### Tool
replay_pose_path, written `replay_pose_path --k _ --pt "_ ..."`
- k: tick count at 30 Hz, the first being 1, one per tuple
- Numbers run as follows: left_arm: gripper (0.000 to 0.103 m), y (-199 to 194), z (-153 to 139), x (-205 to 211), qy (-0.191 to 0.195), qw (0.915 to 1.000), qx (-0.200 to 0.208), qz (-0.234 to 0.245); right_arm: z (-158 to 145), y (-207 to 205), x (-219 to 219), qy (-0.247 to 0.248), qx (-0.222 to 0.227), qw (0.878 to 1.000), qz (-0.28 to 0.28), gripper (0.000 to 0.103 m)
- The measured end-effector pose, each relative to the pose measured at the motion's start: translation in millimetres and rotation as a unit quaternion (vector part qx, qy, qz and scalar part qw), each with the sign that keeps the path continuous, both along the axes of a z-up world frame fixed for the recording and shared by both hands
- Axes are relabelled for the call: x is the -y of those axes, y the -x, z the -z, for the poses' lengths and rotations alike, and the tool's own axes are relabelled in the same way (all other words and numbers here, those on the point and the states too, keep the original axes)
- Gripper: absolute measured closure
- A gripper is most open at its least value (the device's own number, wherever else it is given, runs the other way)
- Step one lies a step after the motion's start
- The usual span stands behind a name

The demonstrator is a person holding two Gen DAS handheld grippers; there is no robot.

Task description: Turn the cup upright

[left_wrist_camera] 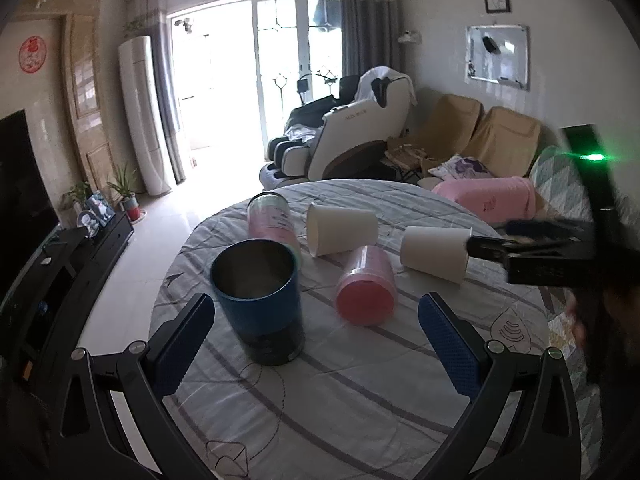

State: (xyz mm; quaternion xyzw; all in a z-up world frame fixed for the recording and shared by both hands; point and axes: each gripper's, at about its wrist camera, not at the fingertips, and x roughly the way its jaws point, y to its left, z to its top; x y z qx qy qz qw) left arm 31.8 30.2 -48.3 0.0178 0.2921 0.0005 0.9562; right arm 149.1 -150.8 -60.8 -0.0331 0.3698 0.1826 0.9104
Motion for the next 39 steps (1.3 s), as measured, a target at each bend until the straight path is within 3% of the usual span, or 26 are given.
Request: replay_pose_path --k 4,9,14,25,29,39 --pt "0.000 8.4 -1.6 -7.5 0.002 0.9998 0.002 -0.018 -6.9 25.9 -7.5 -0.079 -0.050 0.995 0.038 0.020" --pt "0.000 23.5 -7.0 -12.9 -0.002 0.9994 0.018 -0.031 -9.5 53.0 -23.2 -0.130 -0.072 0.988 0.050 0.020" --pt "0.000 39.1 -14.3 -18.1 -0.017 0.9978 0.040 -0.049 -22.1 78.2 -43.5 -0.093 -0.020 0.993 0.068 0.020" --pt "0.000 58.4 -20.8 -29.2 -0.006 0.9960 0.065 -0.061 -52.7 122.8 -50.2 -0.055 0.110 0.989 0.081 0.020" --pt "0.000 63.1 -21.2 -32.3 0.005 0.9957 0.073 -0.056 -53.6 123.6 -49.5 -0.059 0.116 0.988 0.078 0.019" --pt "0.000 66.8 -24.6 -25.7 -0.011 0.9946 0.092 -0.047 -51.3 121.6 -51.1 -0.052 0.108 0.990 0.080 0.019"
